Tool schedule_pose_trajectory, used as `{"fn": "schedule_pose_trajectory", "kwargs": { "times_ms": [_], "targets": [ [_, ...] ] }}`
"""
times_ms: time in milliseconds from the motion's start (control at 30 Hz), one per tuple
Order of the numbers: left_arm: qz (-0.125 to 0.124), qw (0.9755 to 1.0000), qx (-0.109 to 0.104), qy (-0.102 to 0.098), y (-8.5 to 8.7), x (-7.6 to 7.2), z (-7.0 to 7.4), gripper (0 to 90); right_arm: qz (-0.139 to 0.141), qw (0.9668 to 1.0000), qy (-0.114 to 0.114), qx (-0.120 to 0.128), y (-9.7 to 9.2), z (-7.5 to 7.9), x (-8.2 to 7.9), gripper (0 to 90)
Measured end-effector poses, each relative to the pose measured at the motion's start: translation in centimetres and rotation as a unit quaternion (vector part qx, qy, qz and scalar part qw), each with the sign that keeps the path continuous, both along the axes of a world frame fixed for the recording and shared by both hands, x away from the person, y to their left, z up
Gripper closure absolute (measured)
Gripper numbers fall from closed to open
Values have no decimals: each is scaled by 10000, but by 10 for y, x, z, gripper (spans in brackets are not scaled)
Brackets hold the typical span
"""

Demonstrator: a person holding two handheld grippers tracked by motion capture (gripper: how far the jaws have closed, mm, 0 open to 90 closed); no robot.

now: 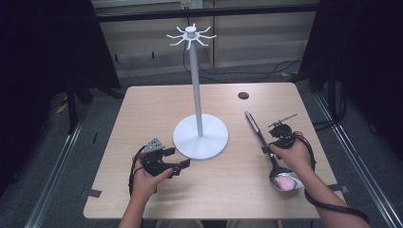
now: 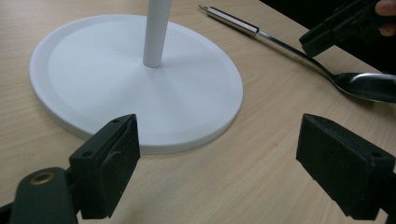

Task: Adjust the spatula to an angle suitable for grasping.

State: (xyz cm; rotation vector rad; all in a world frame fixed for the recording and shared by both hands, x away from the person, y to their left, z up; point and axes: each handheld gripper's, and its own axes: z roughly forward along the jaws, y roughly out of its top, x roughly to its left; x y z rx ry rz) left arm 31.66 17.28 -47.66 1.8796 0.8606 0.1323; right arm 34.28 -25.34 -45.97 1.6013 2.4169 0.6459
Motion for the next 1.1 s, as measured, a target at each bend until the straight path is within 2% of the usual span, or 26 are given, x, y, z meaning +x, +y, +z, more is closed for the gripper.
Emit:
{"fn": "schedule_pose_trajectory", "kwargs": {
  "times_ms": [200,300,400,633,833,867,967,1100],
  "targets": [
    [-11,10000,-4,-2,0,0,0,134,-80,9994,303,-140,7,-1,12,606],
    [0,10000,-1,-2,0,0,0,134,-131,9989,378,-234,12,-1,17,612],
    [22,10000,4,0,1,0,0,134,-213,9988,387,-210,12,-1,19,615],
    [24,10000,-29,8,2,0,0,134,-258,9985,348,-327,11,-1,22,618],
    [20,10000,3,-8,1,0,0,134,-319,9979,448,-338,6,-12,22,613],
    [10,10000,1,3,1,0,0,134,-340,9977,436,-385,6,-15,22,642],
    [17,10000,49,-6,1,0,-1,134,-373,9977,418,-379,6,-16,22,641],
    [0,10000,46,-18,0,0,0,134,-356,9969,425,-554,9,-15,22,710]
  ]
}}
